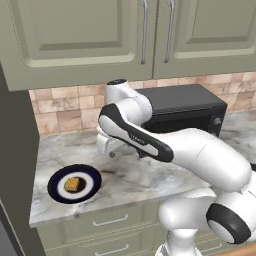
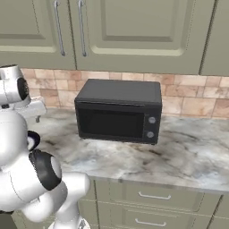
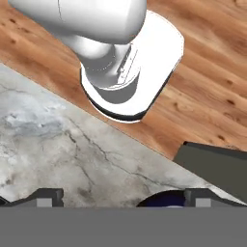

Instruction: Take the baked cake out of the oven and place it on the plate for cooling. Then close the oven door.

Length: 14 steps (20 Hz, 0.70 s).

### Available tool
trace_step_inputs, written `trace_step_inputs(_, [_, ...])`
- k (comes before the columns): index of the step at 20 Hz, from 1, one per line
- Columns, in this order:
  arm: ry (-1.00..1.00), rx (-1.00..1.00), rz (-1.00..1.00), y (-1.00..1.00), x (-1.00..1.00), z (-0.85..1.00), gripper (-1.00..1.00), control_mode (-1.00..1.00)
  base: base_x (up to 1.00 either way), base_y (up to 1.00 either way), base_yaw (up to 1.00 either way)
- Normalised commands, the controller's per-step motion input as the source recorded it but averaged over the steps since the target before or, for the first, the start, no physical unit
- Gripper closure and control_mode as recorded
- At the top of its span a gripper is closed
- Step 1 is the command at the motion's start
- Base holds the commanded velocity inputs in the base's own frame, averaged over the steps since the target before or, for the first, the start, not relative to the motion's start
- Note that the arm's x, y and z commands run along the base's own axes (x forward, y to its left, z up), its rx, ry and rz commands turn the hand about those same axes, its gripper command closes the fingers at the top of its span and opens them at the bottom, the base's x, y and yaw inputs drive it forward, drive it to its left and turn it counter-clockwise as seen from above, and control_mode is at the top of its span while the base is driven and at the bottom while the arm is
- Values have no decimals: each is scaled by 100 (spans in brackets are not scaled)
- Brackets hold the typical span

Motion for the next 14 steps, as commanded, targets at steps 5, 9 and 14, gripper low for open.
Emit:
trace_step_inputs(5, [0, 4, -10, -67, 0, 17, -100, -100, 0, 0, 0])
trace_step_inputs(9, [-1, 4, -7, -74, -4, 1, -100, -100, 0, 0, 0])
trace_step_inputs(14, [0, 2, -1, -19, -14, -5, -100, -100, 0, 0, 0])
